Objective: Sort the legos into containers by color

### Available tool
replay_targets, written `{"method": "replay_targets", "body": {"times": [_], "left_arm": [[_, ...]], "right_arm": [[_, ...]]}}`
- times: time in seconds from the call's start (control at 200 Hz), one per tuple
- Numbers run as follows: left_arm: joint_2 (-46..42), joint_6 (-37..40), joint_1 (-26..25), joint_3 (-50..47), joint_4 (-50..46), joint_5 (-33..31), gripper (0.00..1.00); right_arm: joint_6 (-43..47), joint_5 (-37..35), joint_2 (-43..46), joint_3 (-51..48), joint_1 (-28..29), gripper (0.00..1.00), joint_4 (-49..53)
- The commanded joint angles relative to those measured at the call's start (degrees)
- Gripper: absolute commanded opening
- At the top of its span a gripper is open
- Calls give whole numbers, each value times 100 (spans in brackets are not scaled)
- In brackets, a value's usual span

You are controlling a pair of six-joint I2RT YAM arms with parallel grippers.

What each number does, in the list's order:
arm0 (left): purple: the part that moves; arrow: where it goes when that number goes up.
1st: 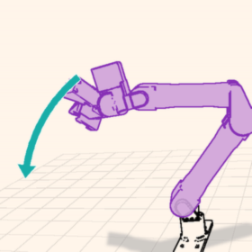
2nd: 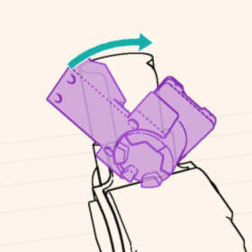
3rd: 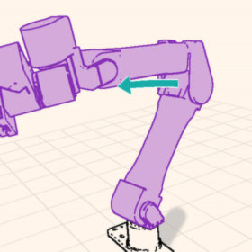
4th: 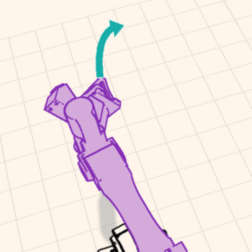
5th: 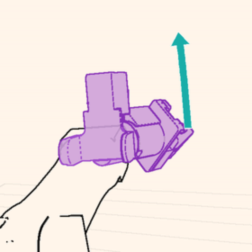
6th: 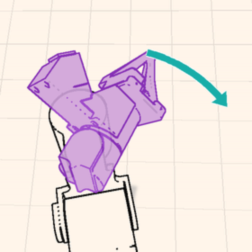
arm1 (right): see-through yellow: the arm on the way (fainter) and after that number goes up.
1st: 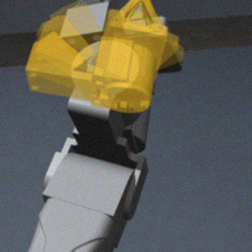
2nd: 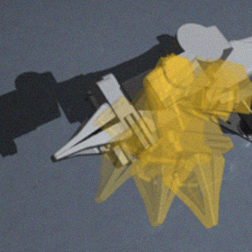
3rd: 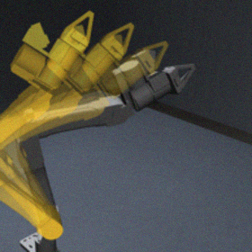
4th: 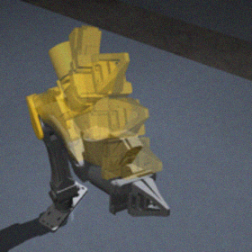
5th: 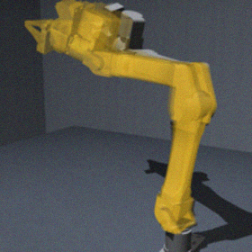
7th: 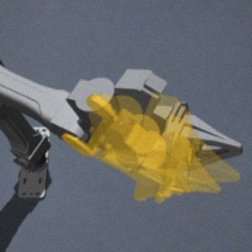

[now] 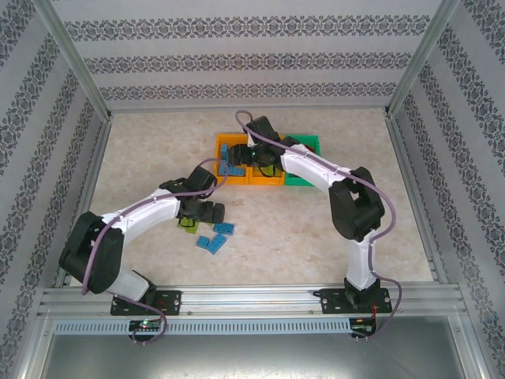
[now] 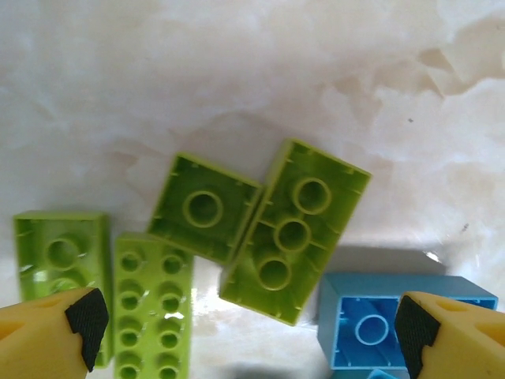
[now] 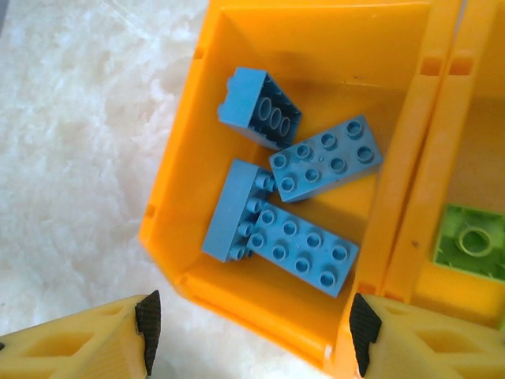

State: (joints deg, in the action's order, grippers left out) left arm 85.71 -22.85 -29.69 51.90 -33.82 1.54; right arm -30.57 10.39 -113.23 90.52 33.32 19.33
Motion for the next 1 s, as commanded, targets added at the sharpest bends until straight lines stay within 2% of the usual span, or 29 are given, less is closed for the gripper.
{"method": "replay_targets", "body": {"times": [0.0,0.345,0.994], "left_arm": [[176,85,-144,166,72,48,95],[616,-217,-210,365,271,421,92],[1528,-913,-336,1002,228,233,90]], "right_arm": [[-32,-129,488,-345,-98,67,-214],[-126,-292,1172,-1462,-355,69,-397],[-174,-390,1834,-2452,-787,71,-501]]}}
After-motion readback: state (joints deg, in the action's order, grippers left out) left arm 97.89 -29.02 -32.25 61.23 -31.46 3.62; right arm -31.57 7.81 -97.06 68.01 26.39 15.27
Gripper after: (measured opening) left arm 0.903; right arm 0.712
